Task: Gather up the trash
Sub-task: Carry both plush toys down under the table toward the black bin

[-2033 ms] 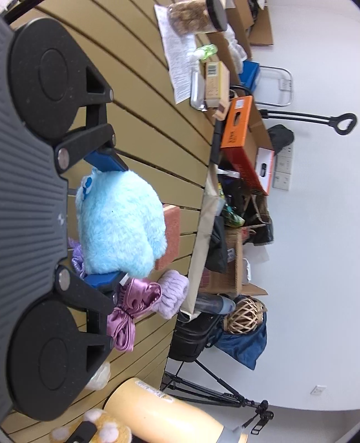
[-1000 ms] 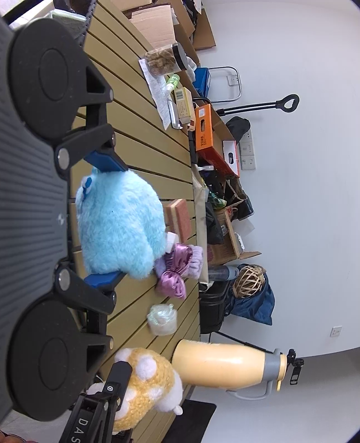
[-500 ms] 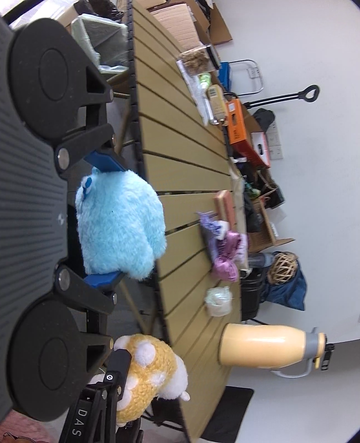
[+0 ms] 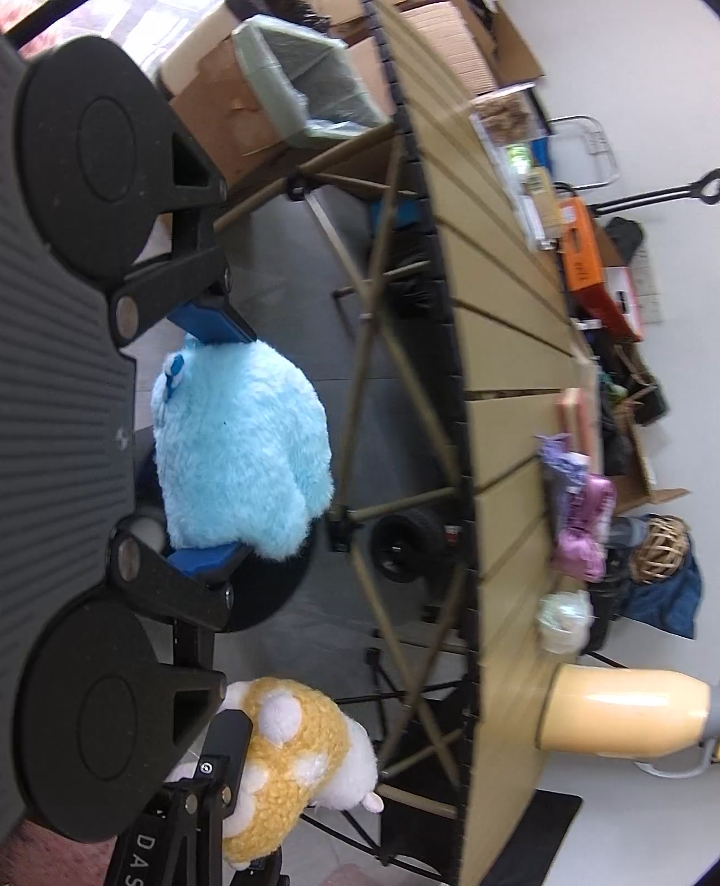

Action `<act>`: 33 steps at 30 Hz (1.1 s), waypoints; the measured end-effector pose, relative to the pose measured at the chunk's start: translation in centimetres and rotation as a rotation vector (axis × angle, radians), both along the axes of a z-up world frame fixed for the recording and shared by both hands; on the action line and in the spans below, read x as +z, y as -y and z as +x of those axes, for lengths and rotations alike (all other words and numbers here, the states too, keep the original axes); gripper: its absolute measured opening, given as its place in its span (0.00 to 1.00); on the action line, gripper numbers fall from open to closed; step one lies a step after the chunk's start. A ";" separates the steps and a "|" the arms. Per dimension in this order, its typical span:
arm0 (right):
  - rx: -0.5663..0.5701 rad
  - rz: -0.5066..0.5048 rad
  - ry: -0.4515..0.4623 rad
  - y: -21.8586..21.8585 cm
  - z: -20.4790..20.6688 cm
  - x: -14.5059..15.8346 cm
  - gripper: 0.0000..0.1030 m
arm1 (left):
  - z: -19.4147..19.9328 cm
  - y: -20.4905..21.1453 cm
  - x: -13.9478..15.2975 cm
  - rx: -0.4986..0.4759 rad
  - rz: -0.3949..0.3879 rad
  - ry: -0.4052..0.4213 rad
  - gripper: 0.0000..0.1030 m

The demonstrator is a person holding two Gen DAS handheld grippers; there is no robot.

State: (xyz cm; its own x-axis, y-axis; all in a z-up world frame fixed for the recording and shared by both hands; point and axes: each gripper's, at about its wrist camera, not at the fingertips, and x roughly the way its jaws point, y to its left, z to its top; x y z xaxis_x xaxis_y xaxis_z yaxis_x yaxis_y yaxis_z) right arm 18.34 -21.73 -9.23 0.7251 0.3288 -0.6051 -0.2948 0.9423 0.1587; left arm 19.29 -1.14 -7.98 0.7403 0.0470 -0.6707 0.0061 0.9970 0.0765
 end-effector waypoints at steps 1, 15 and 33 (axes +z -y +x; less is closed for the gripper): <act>0.002 -0.006 -0.014 -0.1 0.0 -0.4 0.52 | 0.1 -0.1 -0.5 0.004 0.000 -0.018 0.69; 0.012 -0.086 -0.208 -0.9 0.2 -5.1 0.52 | 1.3 -3.0 -5.2 0.074 -0.015 -0.167 0.69; 0.030 -0.094 -0.299 -2.3 3.3 -6.9 0.52 | 2.9 -6.6 -8.1 0.168 -0.036 -0.264 0.69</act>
